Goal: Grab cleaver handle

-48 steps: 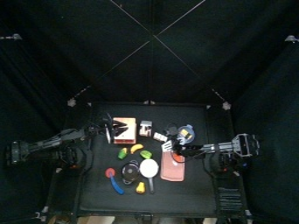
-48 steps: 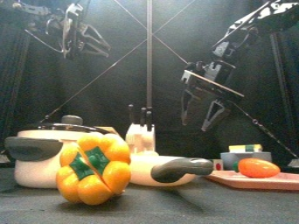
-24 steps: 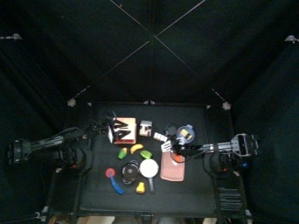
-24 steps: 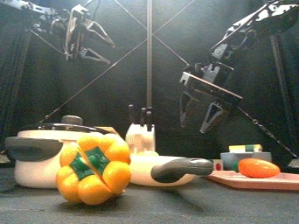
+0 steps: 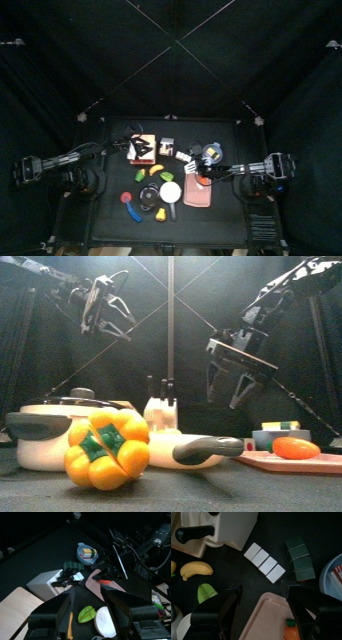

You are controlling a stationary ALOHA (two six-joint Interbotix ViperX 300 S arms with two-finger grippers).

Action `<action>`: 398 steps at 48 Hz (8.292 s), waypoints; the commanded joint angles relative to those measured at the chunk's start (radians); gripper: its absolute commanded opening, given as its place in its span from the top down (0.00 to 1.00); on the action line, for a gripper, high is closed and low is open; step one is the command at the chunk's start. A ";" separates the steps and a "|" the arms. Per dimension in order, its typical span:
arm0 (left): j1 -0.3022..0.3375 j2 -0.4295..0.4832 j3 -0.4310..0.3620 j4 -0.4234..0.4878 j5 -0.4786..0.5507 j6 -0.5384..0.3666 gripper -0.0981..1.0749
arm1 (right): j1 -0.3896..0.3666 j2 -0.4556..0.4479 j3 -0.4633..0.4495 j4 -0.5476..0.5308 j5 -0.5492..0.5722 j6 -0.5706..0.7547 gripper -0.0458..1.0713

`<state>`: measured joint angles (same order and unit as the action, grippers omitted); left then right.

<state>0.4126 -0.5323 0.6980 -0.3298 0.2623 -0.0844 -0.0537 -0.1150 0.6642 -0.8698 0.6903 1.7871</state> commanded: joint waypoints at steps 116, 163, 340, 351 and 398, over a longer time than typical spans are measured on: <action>-0.350 0.606 -0.439 1.289 0.735 -1.517 0.17 | 0.006 -0.031 0.057 0.011 0.000 0.003 0.12; -0.350 0.673 -0.525 1.235 0.833 -1.519 0.19 | 0.009 -0.031 0.067 0.011 0.000 0.003 0.12; -0.505 0.534 -0.655 1.261 1.141 -1.342 0.43 | -0.002 -0.002 0.061 0.020 -0.037 0.005 0.12; -0.541 0.518 -0.666 1.281 1.216 -1.342 0.43 | 0.000 -0.002 0.063 0.025 -0.058 0.005 0.12; -0.583 0.491 -0.657 1.308 1.244 -1.341 0.43 | -0.003 -0.002 0.069 0.028 -0.058 -0.002 0.12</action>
<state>-0.1718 -0.0215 0.0629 0.9679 1.5033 -1.4251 -0.0506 -0.1012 0.7424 -0.8391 0.6335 1.7871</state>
